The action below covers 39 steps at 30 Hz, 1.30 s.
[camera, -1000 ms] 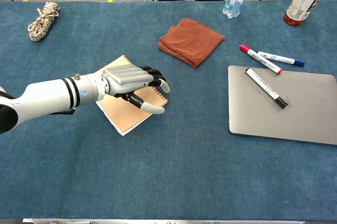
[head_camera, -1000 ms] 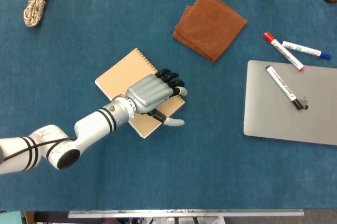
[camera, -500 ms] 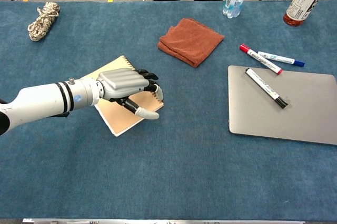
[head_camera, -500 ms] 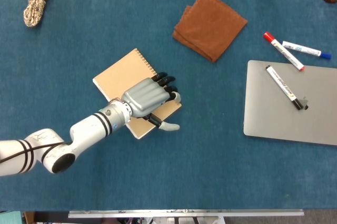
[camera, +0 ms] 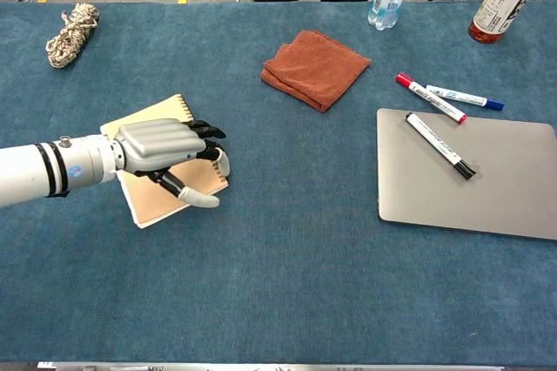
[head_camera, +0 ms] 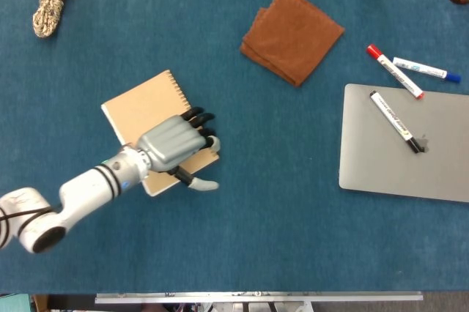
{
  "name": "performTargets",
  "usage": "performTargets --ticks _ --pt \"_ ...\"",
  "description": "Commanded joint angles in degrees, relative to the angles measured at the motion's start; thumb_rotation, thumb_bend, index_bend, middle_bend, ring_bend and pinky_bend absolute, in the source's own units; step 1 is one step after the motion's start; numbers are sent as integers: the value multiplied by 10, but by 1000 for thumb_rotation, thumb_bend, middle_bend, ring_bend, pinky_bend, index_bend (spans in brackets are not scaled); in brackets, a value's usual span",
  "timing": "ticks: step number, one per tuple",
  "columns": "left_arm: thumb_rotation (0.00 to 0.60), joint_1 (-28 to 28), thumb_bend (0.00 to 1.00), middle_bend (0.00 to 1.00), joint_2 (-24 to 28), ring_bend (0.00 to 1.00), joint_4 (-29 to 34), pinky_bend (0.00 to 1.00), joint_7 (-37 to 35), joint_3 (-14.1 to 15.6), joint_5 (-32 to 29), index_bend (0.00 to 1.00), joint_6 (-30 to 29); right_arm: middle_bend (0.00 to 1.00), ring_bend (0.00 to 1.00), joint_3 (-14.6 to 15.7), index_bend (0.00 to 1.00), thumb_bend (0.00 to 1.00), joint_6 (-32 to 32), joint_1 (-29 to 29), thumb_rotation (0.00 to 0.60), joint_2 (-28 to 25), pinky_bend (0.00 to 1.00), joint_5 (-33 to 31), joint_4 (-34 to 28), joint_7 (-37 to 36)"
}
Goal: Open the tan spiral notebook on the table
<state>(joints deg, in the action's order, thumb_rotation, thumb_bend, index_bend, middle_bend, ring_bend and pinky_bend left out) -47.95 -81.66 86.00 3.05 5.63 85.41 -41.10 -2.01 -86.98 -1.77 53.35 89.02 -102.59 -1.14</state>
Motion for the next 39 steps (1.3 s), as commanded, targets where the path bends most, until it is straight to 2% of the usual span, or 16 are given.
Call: performTargets --ticks 1,6,7,8,9,11,12,13,16,22,31,39 --pt "0 12 95 243 17 0 9 0 -21 14 19 267 -17 370 206 0 326 131 0 0 600 0 274 0 -1 1" --pt "0 28 95 242 43 0 27 0 -70 27 55 265 -59 370 206 -1 326 131 -1 -1 600 -1 274 3 -4 3" --pt "13 32 96 243 48 0 30 0 -79 28 63 264 -69 370 206 -1 326 130 -1 -1 600 -1 274 4 -4 3" --pt "55 37 96 244 53 0 31 0 -90 30 73 264 -85 370 206 -1 326 131 -1 -1 600 -1 274 4 -5 3" --pt "134 42 96 246 55 1 30 0 -97 32 81 264 -99 370 205 -1 326 131 -1 -1 600 -1 274 4 -5 3" --pt "444 54 95 248 60 4 20 0 -108 35 101 264 -133 370 205 0 326 131 0 -1 600 -1 274 4 -4 3" --pt "540 59 95 246 60 5 12 0 -111 36 111 264 -149 370 206 0 326 131 0 -1 600 -1 274 4 -4 3" --pt "594 68 95 244 58 6 -2 0 -116 37 122 263 -172 369 206 0 326 130 -1 -1 600 0 274 4 -4 2" --pt "600 87 95 231 49 10 -46 0 -136 41 145 262 -220 370 206 0 326 130 1 -1 600 0 274 6 -4 3" --pt "600 108 95 217 36 13 -122 0 -182 52 173 255 -270 370 206 0 326 130 2 -3 600 1 274 10 -8 7" --pt "600 147 95 203 -24 13 -282 0 -230 70 219 255 -361 370 205 -1 326 131 9 -10 600 3 274 13 -19 21" --pt "600 173 96 199 -74 13 -391 0 -272 75 219 257 -392 370 206 0 326 130 12 -11 600 4 274 10 -24 29"
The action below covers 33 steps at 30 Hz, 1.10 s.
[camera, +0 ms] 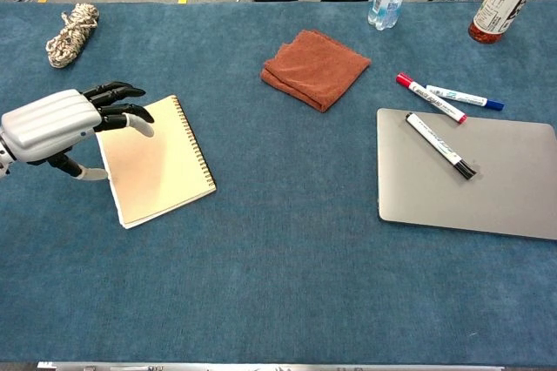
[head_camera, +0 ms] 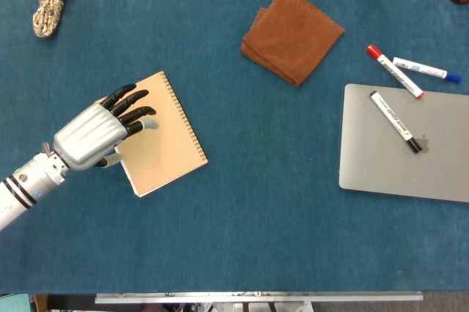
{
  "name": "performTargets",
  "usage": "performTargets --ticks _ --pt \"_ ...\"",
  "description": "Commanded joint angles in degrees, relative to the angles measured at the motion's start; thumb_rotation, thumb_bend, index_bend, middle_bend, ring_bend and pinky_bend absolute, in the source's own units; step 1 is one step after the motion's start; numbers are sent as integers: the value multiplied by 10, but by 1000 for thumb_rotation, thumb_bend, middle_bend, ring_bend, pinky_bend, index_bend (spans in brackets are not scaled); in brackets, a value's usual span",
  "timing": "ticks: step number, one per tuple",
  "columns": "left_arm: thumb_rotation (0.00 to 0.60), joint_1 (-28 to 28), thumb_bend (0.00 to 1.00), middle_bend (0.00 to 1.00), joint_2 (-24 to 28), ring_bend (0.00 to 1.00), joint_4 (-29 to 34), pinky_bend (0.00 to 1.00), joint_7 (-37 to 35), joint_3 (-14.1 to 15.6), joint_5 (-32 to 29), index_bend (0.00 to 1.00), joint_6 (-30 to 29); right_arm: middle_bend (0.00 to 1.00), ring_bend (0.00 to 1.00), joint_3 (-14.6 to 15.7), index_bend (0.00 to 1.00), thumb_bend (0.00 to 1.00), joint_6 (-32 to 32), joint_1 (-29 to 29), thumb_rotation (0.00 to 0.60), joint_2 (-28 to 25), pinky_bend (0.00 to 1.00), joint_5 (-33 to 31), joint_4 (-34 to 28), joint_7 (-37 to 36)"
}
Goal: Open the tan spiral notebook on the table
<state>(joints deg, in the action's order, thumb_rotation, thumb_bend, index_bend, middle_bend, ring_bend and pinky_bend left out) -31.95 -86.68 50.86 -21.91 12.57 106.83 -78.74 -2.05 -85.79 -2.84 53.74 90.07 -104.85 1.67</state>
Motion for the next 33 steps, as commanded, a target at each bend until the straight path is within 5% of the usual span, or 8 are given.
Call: performTargets --ticks 1,16,33 --pt "600 15 96 198 -28 13 -50 0 -25 7 6 258 -18 370 205 0 326 130 0 0 600 0 274 0 -2 2" --pt "600 32 96 196 -87 13 -174 0 -74 13 0 262 -25 370 206 0 326 130 0 1 600 0 274 -4 -11 16" --pt "600 28 96 190 -111 13 -202 0 -99 15 -10 263 -9 370 206 1 326 131 -2 3 600 -2 274 -7 -14 20"
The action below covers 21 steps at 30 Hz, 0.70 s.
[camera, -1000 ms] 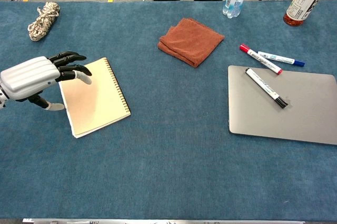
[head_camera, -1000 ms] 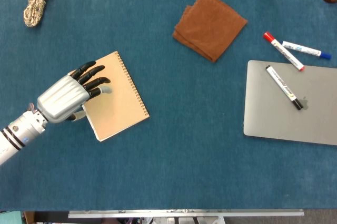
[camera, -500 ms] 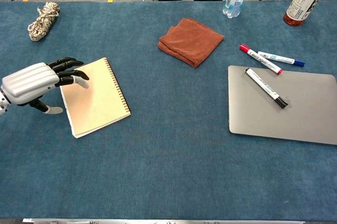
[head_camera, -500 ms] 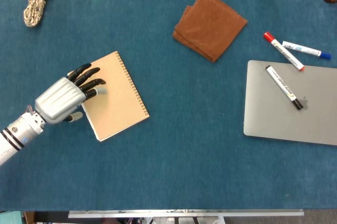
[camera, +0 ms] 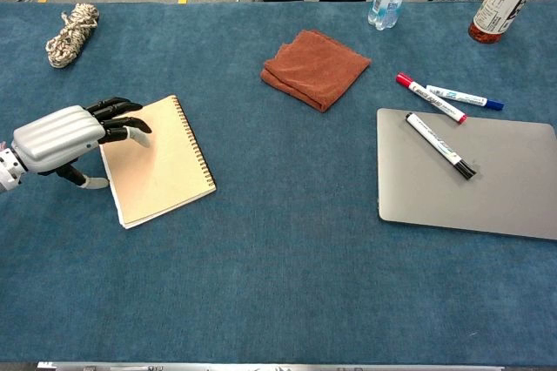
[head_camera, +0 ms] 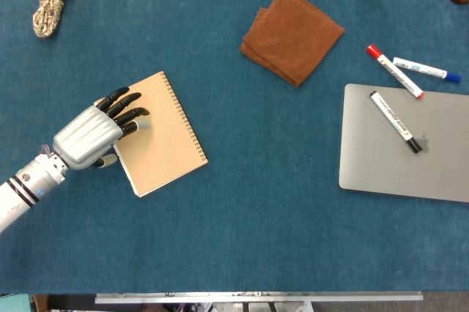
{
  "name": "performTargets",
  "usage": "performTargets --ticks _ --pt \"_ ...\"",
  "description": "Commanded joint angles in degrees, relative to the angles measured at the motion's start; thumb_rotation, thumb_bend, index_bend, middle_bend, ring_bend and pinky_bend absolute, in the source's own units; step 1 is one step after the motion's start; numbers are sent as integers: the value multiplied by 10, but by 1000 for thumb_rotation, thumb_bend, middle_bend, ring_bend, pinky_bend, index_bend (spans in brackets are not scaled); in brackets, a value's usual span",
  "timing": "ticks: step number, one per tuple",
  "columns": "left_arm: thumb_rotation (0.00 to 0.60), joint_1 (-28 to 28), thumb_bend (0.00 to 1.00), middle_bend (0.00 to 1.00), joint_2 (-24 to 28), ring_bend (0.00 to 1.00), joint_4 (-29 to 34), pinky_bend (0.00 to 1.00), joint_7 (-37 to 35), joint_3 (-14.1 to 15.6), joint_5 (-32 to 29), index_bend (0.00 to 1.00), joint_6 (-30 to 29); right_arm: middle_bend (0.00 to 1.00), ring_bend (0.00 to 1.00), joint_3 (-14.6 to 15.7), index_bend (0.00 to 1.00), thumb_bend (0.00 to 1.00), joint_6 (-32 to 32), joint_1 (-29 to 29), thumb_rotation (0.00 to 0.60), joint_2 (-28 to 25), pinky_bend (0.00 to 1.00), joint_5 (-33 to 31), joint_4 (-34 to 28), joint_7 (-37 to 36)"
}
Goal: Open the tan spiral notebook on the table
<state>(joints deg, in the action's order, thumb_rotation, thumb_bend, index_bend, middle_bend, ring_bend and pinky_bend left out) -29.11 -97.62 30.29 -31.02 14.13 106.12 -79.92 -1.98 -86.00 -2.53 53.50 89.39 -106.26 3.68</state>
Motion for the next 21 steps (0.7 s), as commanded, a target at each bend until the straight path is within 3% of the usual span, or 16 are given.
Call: performTargets --ticks 1,21 --pt "600 -1 96 190 -2 13 7 0 -13 -1 -4 263 3 370 206 0 326 131 0 0 600 0 274 0 0 0" --pt "600 -32 96 190 -24 13 83 0 -40 -29 -30 270 30 370 206 -2 326 130 -9 6 600 0 274 -6 6 -5"
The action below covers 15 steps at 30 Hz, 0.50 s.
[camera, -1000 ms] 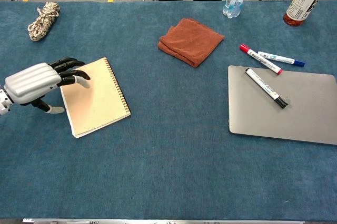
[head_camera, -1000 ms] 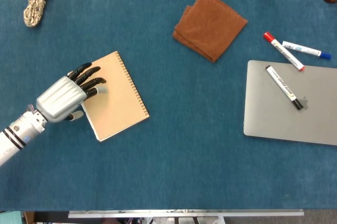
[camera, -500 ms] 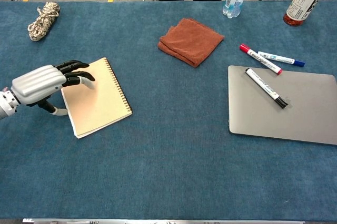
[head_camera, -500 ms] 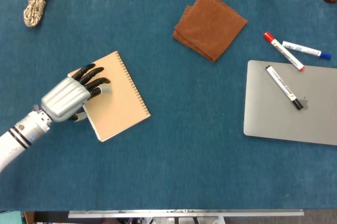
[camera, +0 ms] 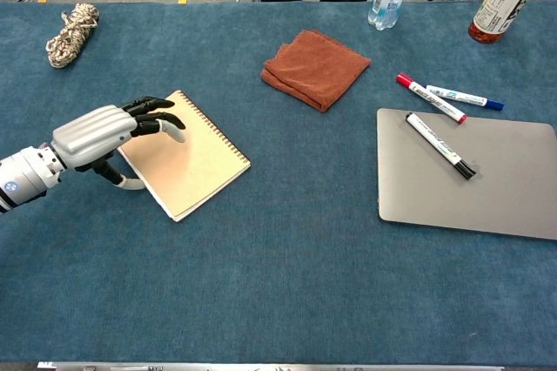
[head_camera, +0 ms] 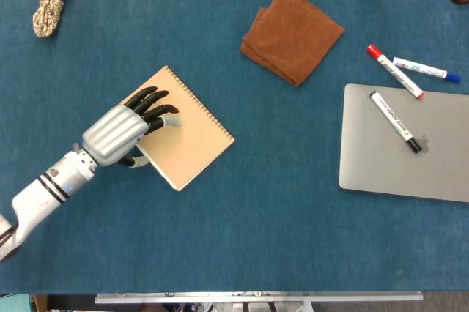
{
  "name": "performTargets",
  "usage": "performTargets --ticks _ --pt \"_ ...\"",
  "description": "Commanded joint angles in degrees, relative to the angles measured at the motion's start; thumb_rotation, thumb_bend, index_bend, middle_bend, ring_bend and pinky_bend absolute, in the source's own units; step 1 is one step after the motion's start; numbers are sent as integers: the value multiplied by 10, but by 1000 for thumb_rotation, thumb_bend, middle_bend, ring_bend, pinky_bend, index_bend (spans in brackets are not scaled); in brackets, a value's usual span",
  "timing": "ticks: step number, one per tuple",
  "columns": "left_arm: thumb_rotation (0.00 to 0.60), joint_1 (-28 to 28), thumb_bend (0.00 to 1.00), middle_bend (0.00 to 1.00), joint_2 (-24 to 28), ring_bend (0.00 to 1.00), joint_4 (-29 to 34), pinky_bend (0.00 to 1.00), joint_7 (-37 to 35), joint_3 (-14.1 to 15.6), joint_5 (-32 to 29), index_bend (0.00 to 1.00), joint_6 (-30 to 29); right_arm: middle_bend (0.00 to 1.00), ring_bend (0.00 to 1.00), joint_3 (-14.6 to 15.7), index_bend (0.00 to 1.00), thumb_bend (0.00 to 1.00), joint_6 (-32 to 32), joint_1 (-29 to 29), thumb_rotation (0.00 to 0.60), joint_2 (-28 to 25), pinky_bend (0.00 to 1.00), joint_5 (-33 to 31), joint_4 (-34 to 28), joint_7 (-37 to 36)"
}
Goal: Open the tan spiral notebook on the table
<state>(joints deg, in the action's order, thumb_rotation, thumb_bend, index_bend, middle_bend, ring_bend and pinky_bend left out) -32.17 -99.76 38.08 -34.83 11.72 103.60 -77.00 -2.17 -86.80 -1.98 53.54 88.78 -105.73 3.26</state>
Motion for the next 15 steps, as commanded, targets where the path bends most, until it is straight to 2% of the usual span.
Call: performTargets --ticks 1,5,15 --pt "600 -2 96 190 -4 13 8 0 -3 -8 -7 271 1 370 206 0 326 131 -1 1 600 0 274 1 0 -1" --pt "600 -6 130 190 -11 13 12 0 9 -19 -12 276 -6 370 206 -1 326 131 -4 2 600 0 274 2 1 -3" --pt "600 -16 324 189 -25 13 53 0 4 -45 -38 346 10 370 206 -4 326 130 -9 2 600 -1 274 4 -4 2"
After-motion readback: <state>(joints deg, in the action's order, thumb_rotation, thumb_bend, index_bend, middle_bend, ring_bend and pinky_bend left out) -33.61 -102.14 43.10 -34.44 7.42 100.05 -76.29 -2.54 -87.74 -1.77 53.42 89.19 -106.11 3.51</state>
